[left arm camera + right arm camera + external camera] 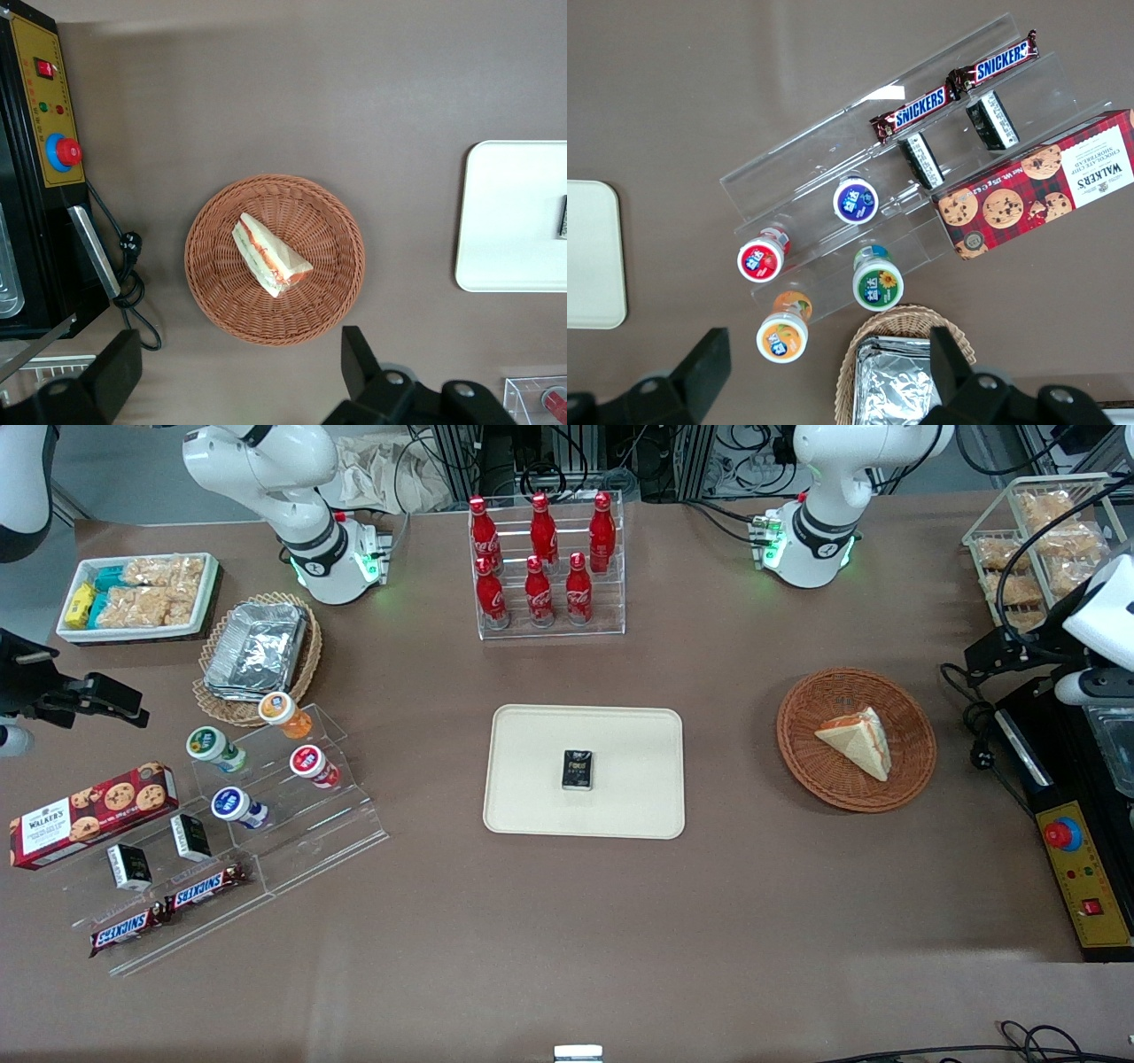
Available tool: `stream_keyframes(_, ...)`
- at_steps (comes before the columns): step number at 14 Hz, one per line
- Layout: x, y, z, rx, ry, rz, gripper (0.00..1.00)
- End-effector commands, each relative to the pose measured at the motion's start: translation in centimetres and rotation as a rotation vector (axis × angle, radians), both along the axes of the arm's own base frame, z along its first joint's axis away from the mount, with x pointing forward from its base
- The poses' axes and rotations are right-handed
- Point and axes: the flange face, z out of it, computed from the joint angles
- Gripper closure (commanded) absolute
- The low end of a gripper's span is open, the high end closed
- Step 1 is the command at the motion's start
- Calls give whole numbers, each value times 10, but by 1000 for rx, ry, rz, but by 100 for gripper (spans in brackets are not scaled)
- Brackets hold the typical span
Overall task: Place sandwich from basket to tray
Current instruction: 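Move the left gripper down over the wrapped sandwich in the wicker basket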
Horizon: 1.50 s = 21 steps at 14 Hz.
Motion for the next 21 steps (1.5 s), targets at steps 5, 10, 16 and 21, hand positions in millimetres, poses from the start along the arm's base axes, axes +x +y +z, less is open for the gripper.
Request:
stream_keyframes(5,7,1,-7,12,27,114,0)
stream_keyframes(10,0,-1,-45,37,88,511,0)
stream_keyframes(16,-31,-6,-132,35,1,708,0)
stream_keyframes(21,-46,-6,-201,10,-39,819,0)
